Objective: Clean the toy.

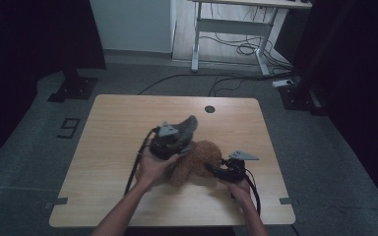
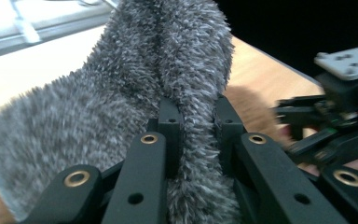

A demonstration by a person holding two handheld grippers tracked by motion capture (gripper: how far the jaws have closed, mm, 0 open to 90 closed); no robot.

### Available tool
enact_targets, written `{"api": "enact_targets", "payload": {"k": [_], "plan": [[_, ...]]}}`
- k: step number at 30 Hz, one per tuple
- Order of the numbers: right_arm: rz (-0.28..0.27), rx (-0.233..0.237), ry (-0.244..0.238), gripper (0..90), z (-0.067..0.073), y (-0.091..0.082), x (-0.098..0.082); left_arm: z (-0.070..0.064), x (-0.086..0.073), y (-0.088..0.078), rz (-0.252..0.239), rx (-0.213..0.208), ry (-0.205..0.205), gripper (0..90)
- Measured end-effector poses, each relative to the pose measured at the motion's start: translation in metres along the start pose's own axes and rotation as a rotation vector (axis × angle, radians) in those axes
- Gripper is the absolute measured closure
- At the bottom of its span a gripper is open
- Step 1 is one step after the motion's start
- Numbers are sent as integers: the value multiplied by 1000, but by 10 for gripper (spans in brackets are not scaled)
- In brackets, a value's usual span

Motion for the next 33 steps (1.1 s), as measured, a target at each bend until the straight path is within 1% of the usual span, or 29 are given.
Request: {"api": "enact_targets", "payload": {"k": [1,2,3,4,5,6,7,8,10,11,12,14,15,16,17,18,19,20,21,22,23,24,26,28,30,31,32,33], "plan": [[0,0,-2,376,0,0,0,0,0,0,0,0,0,776],[-2,0,-6,376,0,0,0,-20,4,22,26,-33,28,775],[-2,1,-6,376,0,0,0,-29,5,32,39,-47,39,776],[-2,1,-6,376,0,0,0,-29,5,32,39,-47,39,776],[-3,3,-11,376,1,-1,0,-47,5,52,69,-75,53,775],[-3,3,-11,376,1,-1,0,-47,5,52,69,-75,53,776],[0,2,-14,376,1,-1,0,-54,2,62,94,-75,68,776],[1,1,-16,376,1,-1,0,-57,0,67,109,-72,76,775],[0,2,-15,376,1,-1,0,-60,-9,78,145,-51,104,775],[4,1,-13,376,0,-1,-1,-60,-12,80,144,-46,105,775],[8,2,-8,376,0,-1,-1,-58,-13,80,136,-49,95,775],[9,5,-6,376,0,-1,-2,-54,-14,75,124,-50,76,776],[6,-1,-6,377,1,-1,-1,-45,-13,65,105,-19,75,777],[6,-1,-6,377,1,-1,-1,-45,-13,65,105,-19,75,777],[2,-2,1,378,1,0,0,-31,-12,54,85,40,86,779],[2,-2,1,378,1,0,0,-31,-12,54,85,40,86,779],[2,0,2,378,1,-1,-1,-18,-13,46,83,101,93,779],[2,0,2,378,1,-1,-1,-7,-15,40,89,124,84,779],[0,4,-1,379,1,0,0,8,-17,30,77,100,21,779],[0,4,-1,379,1,0,0,8,-17,30,77,100,21,779],[-2,2,2,379,1,1,1,21,-19,17,60,118,1,779],[-2,2,2,379,1,1,1,21,-19,17,60,118,1,779],[-2,0,0,379,1,1,2,35,-20,2,42,129,-17,779],[-3,2,3,379,1,0,1,44,-22,-8,35,124,-36,778],[-3,2,0,380,1,0,1,52,-28,-18,33,126,-42,777],[-4,3,-2,379,2,0,1,59,-34,-26,19,130,-59,776],[-4,3,-2,379,2,0,1,59,-34,-26,19,130,-59,776],[-4,3,-5,379,2,0,1,64,-39,-33,6,137,-76,775]]}}
Point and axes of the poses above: each handheld gripper's, and its own axes: y roughly forward along the jaws, x roughly out of its top, z roughly to its left, the point moved 8 cm from there along y, roughly forward along the jaws, and after that the axes turned 1 degree about x, right-handed, at the moved point
